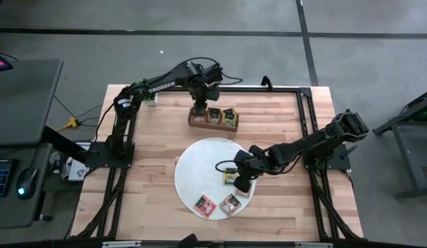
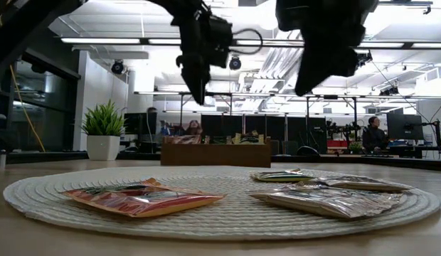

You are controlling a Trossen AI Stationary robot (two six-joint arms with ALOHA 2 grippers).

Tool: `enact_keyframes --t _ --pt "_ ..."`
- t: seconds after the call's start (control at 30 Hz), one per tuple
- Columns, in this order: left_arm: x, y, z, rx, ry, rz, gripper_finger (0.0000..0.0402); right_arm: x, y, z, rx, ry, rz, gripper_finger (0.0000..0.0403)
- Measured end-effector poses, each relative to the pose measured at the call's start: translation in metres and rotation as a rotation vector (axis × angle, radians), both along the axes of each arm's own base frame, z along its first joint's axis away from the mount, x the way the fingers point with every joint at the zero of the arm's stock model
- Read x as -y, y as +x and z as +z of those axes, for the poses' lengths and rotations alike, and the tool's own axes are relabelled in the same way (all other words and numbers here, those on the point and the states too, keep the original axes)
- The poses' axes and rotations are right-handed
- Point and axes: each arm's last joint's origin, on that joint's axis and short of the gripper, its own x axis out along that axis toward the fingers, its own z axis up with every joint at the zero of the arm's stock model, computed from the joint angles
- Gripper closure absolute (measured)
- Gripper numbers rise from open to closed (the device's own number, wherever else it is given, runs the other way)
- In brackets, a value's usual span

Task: Pick & Place Tea
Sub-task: Put the orange tea bag into the left section of the wooden organizer

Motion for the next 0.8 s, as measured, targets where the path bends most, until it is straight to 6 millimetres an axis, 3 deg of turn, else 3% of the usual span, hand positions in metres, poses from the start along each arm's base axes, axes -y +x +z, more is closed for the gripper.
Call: enact_keyframes --t 0.27,0.53,0.67,0.8 --pt "0.013 -0.026 0.047 0.074 0.032 0.001 0.0241 -0.018 -0.014 -0.003 -0.067 -0.04 0.059 0.0392" --pt "0.06 -0.06 0.093 0.129 0.07 0.005 0.024 -0.033 -0.021 -0.003 -0.03 -0.112 0.062 0.0397" --pt "0.089 -0.07 0.093 0.132 0.05 0.017 0.0241 -0.038 -0.02 -0.001 0.017 -0.133 0.053 0.04" --pt "0.122 -0.073 0.073 0.121 0.007 0.026 0.0241 -0.043 -0.014 0.004 0.126 -0.144 0.033 0.04"
